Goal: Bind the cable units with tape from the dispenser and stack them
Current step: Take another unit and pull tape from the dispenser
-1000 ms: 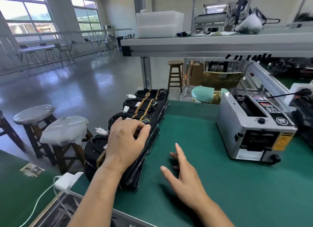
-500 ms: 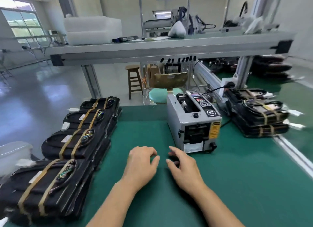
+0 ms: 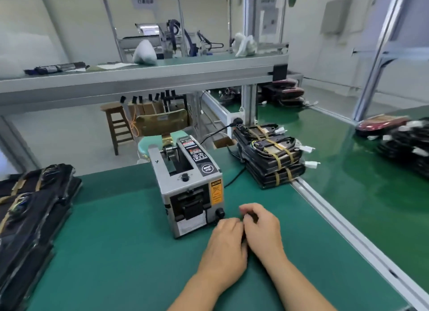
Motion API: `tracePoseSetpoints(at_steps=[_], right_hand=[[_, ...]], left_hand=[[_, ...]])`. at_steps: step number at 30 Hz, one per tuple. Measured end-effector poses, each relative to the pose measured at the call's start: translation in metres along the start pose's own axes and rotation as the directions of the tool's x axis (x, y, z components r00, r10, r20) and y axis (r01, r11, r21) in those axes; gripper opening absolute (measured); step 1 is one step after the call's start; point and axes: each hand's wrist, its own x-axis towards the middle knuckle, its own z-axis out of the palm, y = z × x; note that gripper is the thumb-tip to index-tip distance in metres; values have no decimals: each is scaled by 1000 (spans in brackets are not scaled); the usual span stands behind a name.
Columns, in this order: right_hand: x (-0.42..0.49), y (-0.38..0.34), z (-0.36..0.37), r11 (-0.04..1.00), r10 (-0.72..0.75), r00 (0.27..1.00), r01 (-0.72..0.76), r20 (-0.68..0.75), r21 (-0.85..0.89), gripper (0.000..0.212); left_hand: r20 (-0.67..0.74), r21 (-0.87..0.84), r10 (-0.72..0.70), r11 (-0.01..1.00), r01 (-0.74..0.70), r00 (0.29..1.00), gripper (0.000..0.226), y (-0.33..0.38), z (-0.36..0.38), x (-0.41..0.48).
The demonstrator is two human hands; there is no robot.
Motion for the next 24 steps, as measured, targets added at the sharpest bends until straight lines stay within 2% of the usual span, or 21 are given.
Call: tracePoseSetpoints(at_steps=[2,4,7,10,12,15,17,20,24], right_hand=[[19,3,-5,989,94,981,-73,-171,128,14],[42,2,-8,933,254,933,-167,-254,319,24],[80,-4,-14,782,463,859,-280,-218,556,49],[112,-14,-17,585,587,800,-314,-123,748,61],[125,-21,-19,508,639,765,-343,-80,790,69],[134,-26,-18,525,666,740,-373,-96,765,74],[135,-25,-16,550,662,740,-375,-116,747,63],[135,-22,-15,532,664,745,-407,-66,743,43],[137,-23,-26,385,665,744,-416,65,824,28]], left_hand=[[21,36,23,999,-24,1000,25,2,6,10],[27,71,15,997,-17,1000,34,0,9,15],[17,51,3,999,-3,1000,40,-1,10,17],[13,49,3,999,-4,1000,41,-2,11,17],[9,51,2,999,-2,1000,41,-4,12,16],[20,54,-7,999,6,1000,43,-6,13,16],[23,59,-2,998,1,1000,44,-7,15,16],[27,63,-1,998,-1,1000,44,-7,15,16],[35,56,2,998,-4,999,45,-5,14,17]])
